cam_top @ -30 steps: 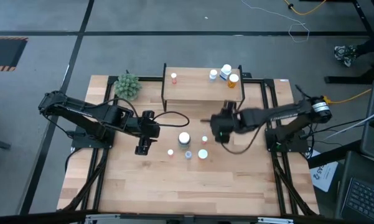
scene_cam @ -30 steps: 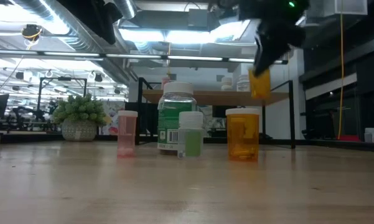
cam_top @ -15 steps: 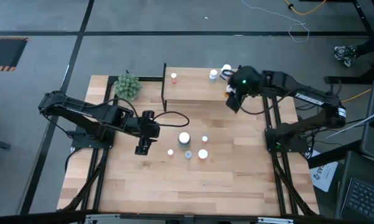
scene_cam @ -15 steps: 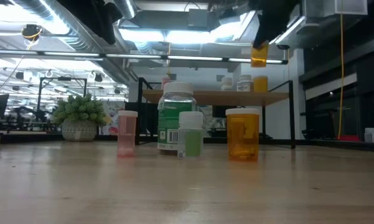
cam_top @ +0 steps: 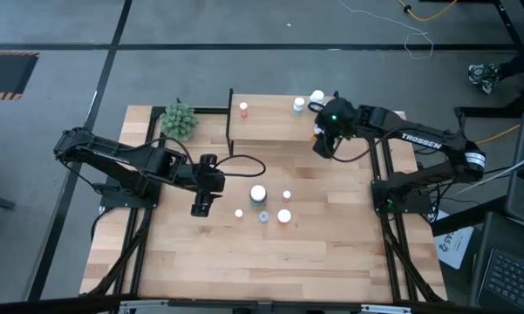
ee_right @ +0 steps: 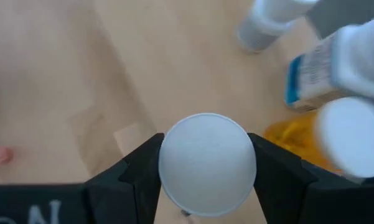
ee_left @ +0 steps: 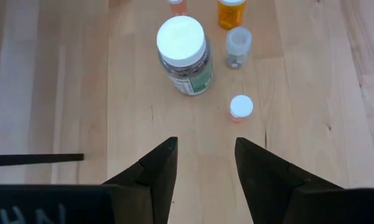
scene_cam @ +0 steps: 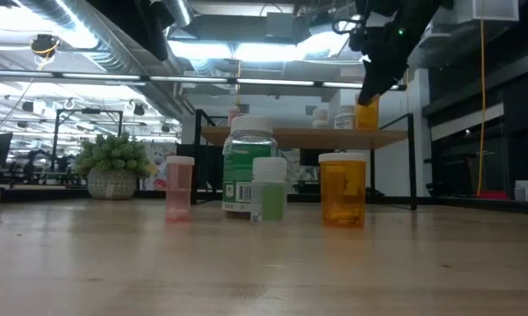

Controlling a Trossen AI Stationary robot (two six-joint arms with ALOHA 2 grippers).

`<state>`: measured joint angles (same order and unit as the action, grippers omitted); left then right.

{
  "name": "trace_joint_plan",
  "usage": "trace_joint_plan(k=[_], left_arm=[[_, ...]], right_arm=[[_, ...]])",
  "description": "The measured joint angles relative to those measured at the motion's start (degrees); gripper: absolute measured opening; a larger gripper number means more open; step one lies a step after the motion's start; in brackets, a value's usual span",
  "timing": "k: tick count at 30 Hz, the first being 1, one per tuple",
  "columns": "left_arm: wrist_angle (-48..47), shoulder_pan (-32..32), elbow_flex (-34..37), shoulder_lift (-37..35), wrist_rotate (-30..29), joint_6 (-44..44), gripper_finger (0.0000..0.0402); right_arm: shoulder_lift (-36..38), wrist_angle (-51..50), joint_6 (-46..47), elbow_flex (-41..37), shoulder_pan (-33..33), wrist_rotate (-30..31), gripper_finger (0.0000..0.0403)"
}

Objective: Pick and place medicine bottles onto shelf by color
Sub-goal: Put the right orange pill bottle on the shelf aligned with the other orange pill bottle, then put the orange pill bottle on the shelf

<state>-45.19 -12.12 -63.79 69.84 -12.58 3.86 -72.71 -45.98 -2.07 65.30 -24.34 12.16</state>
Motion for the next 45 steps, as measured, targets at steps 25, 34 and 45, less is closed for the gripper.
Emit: trace_joint_plan(k=[25, 34, 45], left_arm=[[2.47, 0.00, 0.00, 0.00, -0.02, 0.13, 0.0156], [2.45, 0.00, 0.00, 0.00, -0.02, 0.26, 0.0156], [2.45, 0.00, 0.00, 0.00, -0.02, 0.26, 0.0156]], right_arm=[[0.02, 1.80, 6.63, 11.50, -2.39, -10.15, 0.0390], [0.07, 4.02, 10.04, 9.52, 5.87, -39.92, 0.0390], [-0.06, 29.59, 16.13, -11.33, 18.70, -29.68, 0.0391]])
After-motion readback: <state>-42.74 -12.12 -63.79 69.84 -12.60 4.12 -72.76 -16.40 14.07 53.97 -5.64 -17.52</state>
